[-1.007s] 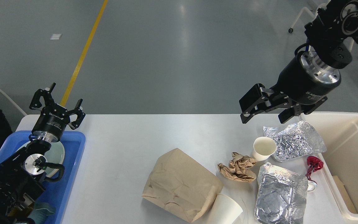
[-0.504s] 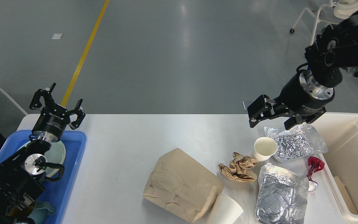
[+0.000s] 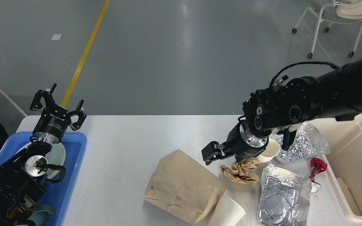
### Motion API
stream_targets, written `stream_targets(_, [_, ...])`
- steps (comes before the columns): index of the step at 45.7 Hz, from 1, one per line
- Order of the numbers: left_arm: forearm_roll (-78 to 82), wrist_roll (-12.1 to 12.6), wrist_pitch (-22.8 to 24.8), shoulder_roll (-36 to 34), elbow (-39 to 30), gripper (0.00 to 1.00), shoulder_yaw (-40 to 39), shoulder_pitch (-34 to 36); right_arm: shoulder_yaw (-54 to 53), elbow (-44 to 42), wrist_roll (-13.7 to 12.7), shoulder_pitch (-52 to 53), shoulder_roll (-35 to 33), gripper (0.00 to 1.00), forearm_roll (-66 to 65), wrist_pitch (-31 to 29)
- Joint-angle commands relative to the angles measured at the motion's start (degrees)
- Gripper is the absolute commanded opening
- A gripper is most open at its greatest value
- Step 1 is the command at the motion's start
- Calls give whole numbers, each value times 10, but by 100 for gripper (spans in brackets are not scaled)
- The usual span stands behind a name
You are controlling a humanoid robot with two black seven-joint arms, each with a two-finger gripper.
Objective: Tidy desktop
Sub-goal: 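Move the right gripper over to the brown paper bag, then grasp the brown paper bag with the right gripper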
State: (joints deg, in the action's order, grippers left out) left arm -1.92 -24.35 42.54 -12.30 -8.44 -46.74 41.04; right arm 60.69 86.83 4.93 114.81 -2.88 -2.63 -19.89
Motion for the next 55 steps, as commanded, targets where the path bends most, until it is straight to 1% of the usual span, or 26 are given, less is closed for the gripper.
stream_targets(1, [0, 0, 0, 1, 0, 100, -1, -1, -17, -32, -53, -66, 24, 100, 17, 25])
stream_targets(7, [0, 0, 0, 3, 0, 100, -1, -1, -59, -58, -53, -123, 48, 100, 88, 42])
stream_targets(9, [0, 0, 0, 3, 0, 100, -1, -1, -72, -61, -53, -140, 51, 100, 98, 56])
stream_targets(13, [0, 0, 0, 3, 0, 100, -1, -1, -94, -61, -53, -168, 59, 100, 102, 85])
stream_targets(18, [0, 0, 0, 3, 0, 100, -1, -1, -95, -67, -51, -209, 77, 100, 102, 119])
stream_targets(24, [0, 0, 0, 3, 0, 100, -1, 0, -91, -83, -51, -246, 83, 100, 102, 155])
stream_targets(29, [0, 0, 0, 3, 0, 100, -1, -1, -80, -116, -50, -276, 91, 100, 92, 168])
stream_targets(36, [0, 0, 0, 3, 0, 100, -1, -1, -79, -172, -49, -320, 92, 100, 91, 170])
stream_targets(41, [0, 0, 0, 3, 0, 100, -1, 0, -80, -187, -48, -334, 95, 100, 94, 176])
stream_targets(45, [0, 0, 0, 3, 0, 100, -1, 0, -81, -199, -47, -343, 100, 100, 96, 192])
stream_targets(52, [0, 0, 0, 3, 0, 100, -1, 0, -80, -202, -47, -346, 103, 100, 97, 204])
stream_targets(55, [0, 0, 0, 3, 0, 100, -1, -1, -80, -202, -47, -349, 103, 97, 97, 204])
